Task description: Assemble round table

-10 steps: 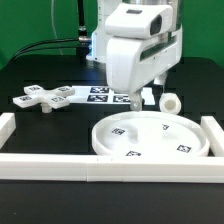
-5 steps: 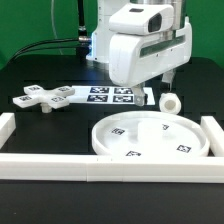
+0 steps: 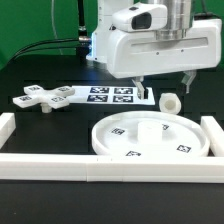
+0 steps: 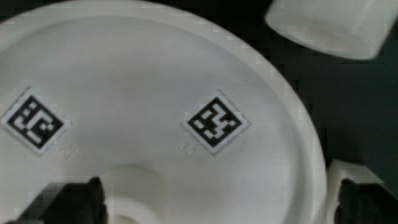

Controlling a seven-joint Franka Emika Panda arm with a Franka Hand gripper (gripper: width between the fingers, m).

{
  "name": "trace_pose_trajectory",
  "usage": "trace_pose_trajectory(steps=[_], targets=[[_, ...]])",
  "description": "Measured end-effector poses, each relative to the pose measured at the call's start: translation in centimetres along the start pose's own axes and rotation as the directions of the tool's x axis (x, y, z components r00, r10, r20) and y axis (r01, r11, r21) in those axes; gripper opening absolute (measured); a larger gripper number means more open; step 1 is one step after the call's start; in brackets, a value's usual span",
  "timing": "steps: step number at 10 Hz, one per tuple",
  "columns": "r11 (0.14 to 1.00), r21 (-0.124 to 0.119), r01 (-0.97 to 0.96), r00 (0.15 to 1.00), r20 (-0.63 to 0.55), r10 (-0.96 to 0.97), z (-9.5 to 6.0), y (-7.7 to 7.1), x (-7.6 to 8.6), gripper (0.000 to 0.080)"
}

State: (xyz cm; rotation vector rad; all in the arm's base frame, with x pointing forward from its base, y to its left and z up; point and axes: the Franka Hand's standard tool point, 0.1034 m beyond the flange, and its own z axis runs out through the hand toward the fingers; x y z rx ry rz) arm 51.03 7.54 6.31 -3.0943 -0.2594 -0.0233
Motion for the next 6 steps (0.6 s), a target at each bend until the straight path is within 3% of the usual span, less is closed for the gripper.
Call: trace_pose_trajectory(steps=[3, 6], targets=[[0.969, 0.027, -0.244, 0.97, -0.005, 0.245, 0.8, -1.7, -0.5, 0.0649], [0.908, 0.054, -0.416, 0.909, 0.011, 0.416, 0.8, -2.1, -0.5, 0.0649]])
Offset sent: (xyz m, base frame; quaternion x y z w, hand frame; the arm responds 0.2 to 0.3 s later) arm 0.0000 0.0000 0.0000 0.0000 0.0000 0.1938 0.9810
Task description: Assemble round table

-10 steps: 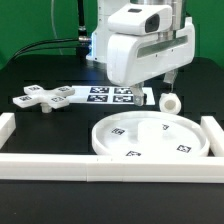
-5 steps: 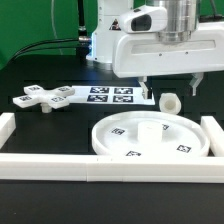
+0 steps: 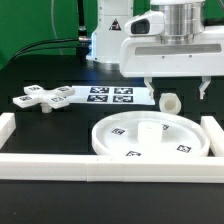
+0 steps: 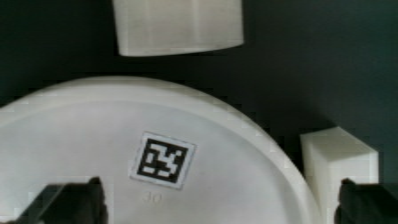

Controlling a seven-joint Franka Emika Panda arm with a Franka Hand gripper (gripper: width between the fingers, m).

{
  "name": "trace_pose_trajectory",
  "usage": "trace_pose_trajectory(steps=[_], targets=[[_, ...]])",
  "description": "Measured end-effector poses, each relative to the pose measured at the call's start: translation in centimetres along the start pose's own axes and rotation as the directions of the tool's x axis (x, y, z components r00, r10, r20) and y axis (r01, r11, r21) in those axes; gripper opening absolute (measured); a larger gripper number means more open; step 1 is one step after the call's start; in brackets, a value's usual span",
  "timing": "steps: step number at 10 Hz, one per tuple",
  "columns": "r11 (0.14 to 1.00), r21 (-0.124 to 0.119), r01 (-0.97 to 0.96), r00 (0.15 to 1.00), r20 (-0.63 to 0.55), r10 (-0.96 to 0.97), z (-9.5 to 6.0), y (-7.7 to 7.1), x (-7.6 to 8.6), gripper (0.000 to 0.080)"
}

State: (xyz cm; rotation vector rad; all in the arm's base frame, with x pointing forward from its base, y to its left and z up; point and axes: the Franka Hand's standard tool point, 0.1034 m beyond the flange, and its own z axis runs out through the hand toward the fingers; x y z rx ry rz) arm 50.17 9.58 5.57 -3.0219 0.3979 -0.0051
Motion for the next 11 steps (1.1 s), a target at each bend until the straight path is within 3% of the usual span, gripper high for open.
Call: trace_pose_trajectory(steps=[4, 6, 11], targets=[[0.999, 0.001, -0.035, 0.999, 0.021, 0.035, 1.4, 0.9, -2.2, 0.0649], [1.0, -0.009, 0.006, 0.991, 0.137, -0.005, 1.5, 1.9, -2.7, 0.0649], [0.998, -0.013, 0.057, 0.903, 0.426, -0.046, 2.1, 2.0, -3.3, 0.0649]])
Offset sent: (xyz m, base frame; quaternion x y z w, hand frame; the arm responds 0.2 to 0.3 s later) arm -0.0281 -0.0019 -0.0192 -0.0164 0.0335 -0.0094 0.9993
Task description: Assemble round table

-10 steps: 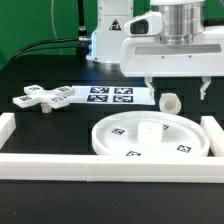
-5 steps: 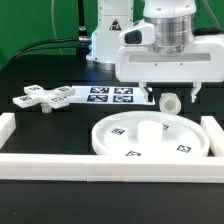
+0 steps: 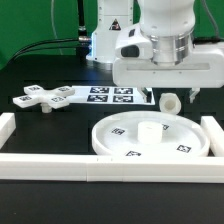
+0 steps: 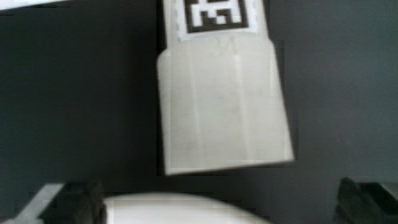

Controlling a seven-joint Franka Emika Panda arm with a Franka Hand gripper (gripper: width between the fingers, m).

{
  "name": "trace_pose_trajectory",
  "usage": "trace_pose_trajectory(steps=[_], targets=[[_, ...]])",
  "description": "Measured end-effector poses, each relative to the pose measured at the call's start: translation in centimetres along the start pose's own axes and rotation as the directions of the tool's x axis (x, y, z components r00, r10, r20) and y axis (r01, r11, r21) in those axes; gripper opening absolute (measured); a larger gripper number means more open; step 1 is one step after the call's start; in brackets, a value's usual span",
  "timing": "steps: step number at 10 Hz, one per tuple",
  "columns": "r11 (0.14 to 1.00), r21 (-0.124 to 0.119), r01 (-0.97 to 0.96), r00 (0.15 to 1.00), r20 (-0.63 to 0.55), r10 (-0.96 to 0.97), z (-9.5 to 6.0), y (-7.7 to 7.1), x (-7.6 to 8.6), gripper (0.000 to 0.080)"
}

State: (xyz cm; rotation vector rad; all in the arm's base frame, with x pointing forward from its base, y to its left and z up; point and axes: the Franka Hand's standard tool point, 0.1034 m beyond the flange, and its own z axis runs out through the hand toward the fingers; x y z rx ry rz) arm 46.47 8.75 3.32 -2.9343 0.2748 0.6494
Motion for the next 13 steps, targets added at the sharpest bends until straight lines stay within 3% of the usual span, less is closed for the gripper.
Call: trace_pose_trajectory(steps=[4, 7, 9, 13], targets=[[1.0, -0.01, 0.006, 0.966, 0.257, -0.004, 0.8, -0.2, 0.0, 0.0649], [0.999, -0.046, -0.027, 0.89, 0.455, 0.045, 1.5, -0.1, -1.1, 0.0649], [0.998, -0.051, -0.021, 0.847, 0.53, 0.044, 1.6, -0.1, -0.9, 0.0649], [0.999, -0.039, -0.004, 0.861, 0.508, 0.023, 2.3, -0.2, -0.3, 0.0649]])
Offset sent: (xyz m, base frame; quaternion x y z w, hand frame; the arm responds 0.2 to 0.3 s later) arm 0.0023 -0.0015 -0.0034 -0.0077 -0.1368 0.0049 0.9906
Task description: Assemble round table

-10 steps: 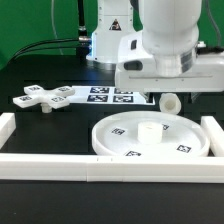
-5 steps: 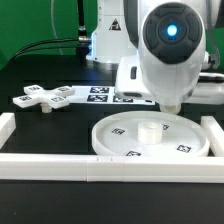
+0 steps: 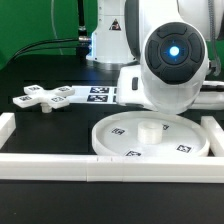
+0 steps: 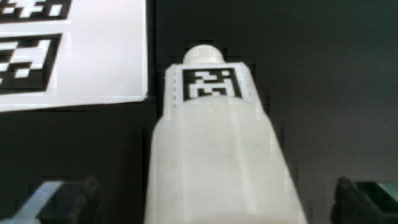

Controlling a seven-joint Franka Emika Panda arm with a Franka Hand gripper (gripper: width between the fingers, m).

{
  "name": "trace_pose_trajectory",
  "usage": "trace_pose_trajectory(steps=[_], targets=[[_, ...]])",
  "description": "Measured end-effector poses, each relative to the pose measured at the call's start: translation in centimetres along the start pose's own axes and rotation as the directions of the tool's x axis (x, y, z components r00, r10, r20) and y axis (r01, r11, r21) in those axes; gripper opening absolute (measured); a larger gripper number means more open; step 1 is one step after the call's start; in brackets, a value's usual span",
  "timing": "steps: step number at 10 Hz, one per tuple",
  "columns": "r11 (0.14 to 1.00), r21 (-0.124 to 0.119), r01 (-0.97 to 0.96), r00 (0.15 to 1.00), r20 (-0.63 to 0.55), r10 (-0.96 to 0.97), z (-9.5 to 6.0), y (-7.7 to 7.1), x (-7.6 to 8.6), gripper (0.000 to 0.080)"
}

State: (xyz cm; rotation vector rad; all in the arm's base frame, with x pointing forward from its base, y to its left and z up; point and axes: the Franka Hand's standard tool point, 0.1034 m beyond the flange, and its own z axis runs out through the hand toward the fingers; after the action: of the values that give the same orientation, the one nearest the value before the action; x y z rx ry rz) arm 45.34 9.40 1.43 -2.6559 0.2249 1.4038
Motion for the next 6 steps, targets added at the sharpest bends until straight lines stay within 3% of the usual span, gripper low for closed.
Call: trace_pose_trajectory(steps=[2, 3, 4, 5, 6], targets=[[1.0, 0.0, 0.003, 1.0, -0.005, -0.003, 0.25, 0.0, 0.23, 0.0649], [1.0, -0.001, 0.004, 1.0, -0.005, -0.004, 0.28, -0.07, 0.22, 0.0509], [1.0, -0.001, 0.005, 1.0, -0.005, -0.005, 0.29, -0.09, 0.21, 0.0509], [1.0, -0.001, 0.008, 1.0, -0.005, -0.008, 0.28, -0.06, 0.22, 0.0404], [1.0, 0.0, 0.01, 1.0, -0.005, -0.01, 0.27, -0.02, 0.23, 0.0406]])
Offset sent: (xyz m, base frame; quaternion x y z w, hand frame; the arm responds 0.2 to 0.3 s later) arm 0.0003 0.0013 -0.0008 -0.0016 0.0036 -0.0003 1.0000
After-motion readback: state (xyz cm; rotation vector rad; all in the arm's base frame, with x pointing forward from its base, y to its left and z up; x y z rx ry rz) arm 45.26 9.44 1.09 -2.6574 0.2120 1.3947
